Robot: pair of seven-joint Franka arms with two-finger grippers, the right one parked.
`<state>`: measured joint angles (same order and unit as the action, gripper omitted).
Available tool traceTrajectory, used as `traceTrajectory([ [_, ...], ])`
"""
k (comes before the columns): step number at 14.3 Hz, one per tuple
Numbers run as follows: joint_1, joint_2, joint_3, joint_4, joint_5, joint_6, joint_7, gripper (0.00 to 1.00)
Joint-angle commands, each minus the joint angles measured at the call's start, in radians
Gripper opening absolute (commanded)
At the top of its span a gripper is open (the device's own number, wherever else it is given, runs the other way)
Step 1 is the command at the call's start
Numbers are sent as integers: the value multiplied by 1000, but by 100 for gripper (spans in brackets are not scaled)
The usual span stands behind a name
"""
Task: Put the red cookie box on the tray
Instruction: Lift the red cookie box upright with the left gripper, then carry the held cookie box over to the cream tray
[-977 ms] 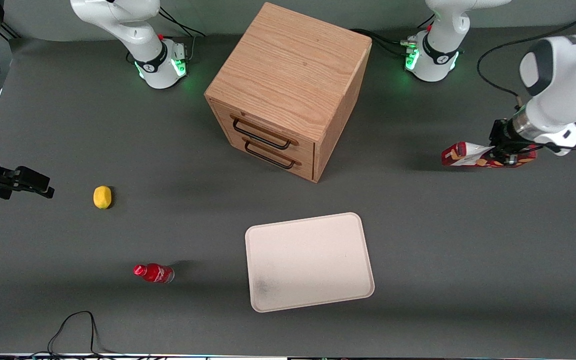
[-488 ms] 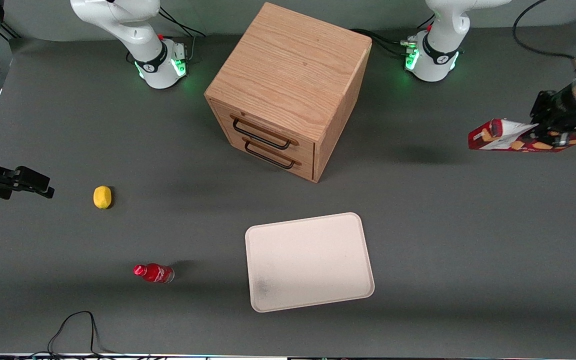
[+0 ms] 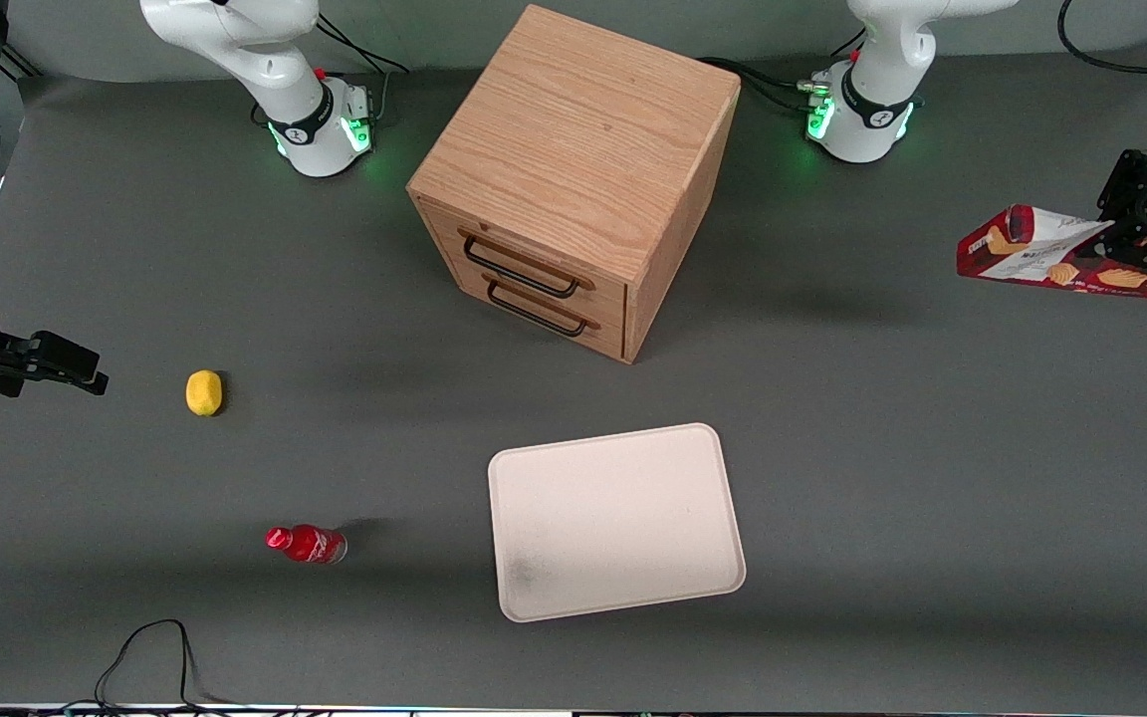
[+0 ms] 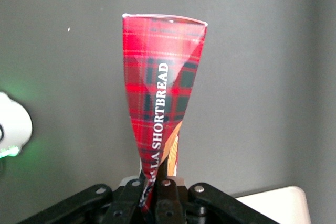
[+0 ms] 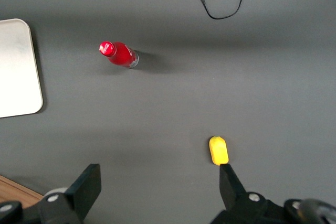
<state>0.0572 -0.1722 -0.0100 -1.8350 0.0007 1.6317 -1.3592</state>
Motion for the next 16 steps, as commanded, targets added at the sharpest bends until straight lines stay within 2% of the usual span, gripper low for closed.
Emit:
traceTrajectory([
  [1, -5, 28, 2, 31, 12, -4, 170, 0],
  [4, -8, 45, -1, 51, 12, 30, 363, 0],
  [6, -28, 78, -11, 82, 12, 46, 428, 0],
  [16, -263, 440, -13, 433, 7, 92, 423, 0],
])
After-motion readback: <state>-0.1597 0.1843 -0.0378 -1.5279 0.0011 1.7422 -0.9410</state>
